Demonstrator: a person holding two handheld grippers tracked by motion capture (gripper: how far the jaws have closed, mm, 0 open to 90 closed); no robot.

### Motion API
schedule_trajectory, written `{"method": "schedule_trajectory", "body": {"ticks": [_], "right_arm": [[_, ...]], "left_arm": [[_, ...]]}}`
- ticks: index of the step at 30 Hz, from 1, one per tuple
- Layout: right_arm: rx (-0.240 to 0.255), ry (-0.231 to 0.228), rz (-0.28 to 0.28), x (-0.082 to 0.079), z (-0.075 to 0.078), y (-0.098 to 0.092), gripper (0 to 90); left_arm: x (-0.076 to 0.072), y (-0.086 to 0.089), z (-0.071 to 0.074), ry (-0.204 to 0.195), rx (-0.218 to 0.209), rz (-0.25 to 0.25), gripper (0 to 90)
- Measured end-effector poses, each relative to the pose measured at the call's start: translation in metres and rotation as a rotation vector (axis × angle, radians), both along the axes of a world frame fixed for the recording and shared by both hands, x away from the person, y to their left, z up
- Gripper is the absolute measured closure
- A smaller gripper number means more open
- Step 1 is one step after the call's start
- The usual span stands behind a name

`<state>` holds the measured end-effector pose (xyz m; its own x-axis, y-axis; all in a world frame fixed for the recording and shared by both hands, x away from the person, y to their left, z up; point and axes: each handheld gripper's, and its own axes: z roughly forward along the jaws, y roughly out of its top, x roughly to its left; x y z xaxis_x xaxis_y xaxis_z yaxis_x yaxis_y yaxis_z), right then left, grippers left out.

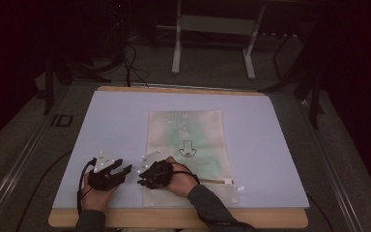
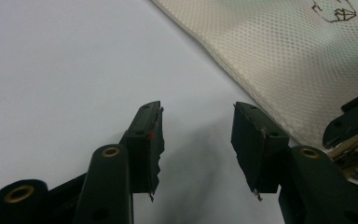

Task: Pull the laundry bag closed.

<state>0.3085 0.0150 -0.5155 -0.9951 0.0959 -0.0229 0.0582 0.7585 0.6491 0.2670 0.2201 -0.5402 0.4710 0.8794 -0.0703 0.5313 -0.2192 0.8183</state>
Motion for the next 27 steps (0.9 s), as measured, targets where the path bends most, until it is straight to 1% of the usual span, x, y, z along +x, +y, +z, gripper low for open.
{"method": "schedule_trajectory", "body": {"ticks": [2,3,4,9,11,12,13,15,18,19,23,27], "right_arm": [[-0.008,0.001,0.003,0.000,-0.001,0.002,74.8],[-0.021,-0.009,0.006,0.000,-0.003,0.005,74.7],[-0.028,-0.009,0.005,0.000,-0.004,0.006,74.6],[-0.039,0.008,-0.005,0.001,-0.008,0.011,73.7],[-0.043,0.013,-0.011,0.001,-0.009,0.014,78.1],[-0.052,0.000,-0.010,0.000,-0.009,0.015,80.6],[-0.054,-0.015,-0.008,-0.001,-0.008,0.016,80.9],[-0.054,-0.023,-0.008,-0.003,-0.008,0.017,80.9],[-0.033,-0.018,-0.012,-0.003,-0.006,0.014,80.8],[-0.033,-0.018,-0.012,-0.003,-0.006,0.014,80.8],[0.010,-0.008,-0.021,-0.004,0.000,0.009,79.8],[0.023,-0.017,-0.020,-0.004,0.004,0.006,79.9]], "left_arm": [[0.000,0.000,0.000,-0.001,-0.002,0.001,52.4],[0.000,0.000,0.000,0.000,-0.002,0.002,52.3],[0.000,0.000,0.000,-0.001,-0.004,0.002,52.3],[0.000,0.000,0.000,-0.001,-0.004,0.001,52.2],[0.000,0.000,0.000,-0.001,-0.004,0.000,52.2],[0.000,0.000,0.000,0.000,-0.004,0.000,52.2],[0.000,0.000,0.000,-0.001,-0.005,0.001,52.2],[0.000,0.000,0.000,-0.001,-0.006,0.001,52.1],[0.000,0.000,0.000,-0.001,-0.005,0.000,52.1],[0.000,0.000,0.000,-0.001,-0.005,0.000,52.1],[0.000,0.000,0.000,0.000,-0.004,0.000,52.1],[0.000,0.000,0.000,-0.001,-0.005,0.000,52.1]]}}
